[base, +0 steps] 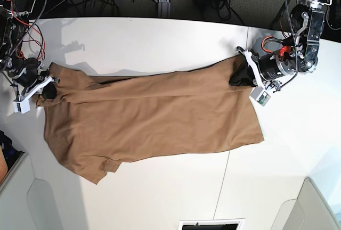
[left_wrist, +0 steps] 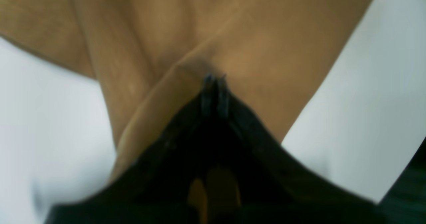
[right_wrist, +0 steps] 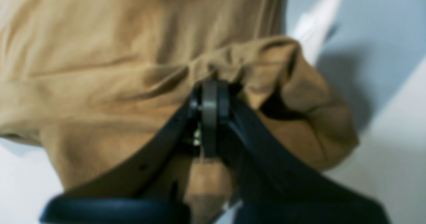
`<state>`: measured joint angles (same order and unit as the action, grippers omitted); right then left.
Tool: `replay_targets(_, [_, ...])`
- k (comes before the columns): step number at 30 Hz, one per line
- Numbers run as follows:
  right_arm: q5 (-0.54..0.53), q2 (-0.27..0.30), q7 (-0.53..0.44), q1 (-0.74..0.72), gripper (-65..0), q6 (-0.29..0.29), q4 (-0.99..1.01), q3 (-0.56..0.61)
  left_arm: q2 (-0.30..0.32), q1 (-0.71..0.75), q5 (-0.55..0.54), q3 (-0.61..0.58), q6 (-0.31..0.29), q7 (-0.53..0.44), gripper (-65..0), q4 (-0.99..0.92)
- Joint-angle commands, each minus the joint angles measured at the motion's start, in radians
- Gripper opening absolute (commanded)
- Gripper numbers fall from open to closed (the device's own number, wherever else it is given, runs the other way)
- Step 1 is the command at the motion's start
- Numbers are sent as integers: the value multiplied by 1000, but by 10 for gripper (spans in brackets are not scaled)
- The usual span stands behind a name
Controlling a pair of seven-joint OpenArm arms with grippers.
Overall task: Layout the t-shirt on the table in an organized manner, then fold the t-shirt properly
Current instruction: 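Fold the held shirt edge over the shirt body with both grippers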
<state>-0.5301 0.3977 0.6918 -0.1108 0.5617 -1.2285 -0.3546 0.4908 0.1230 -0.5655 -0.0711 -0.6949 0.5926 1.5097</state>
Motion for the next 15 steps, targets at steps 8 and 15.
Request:
replay_targets(8, [-63,58,80,62,-650,4,-71,10,14,25,3,-13,-3,97,-650,63])
replay_targets(15, [-81,121,105,239,-650,4,-230,8,61,175,-21,-13,-3,111,-650,206])
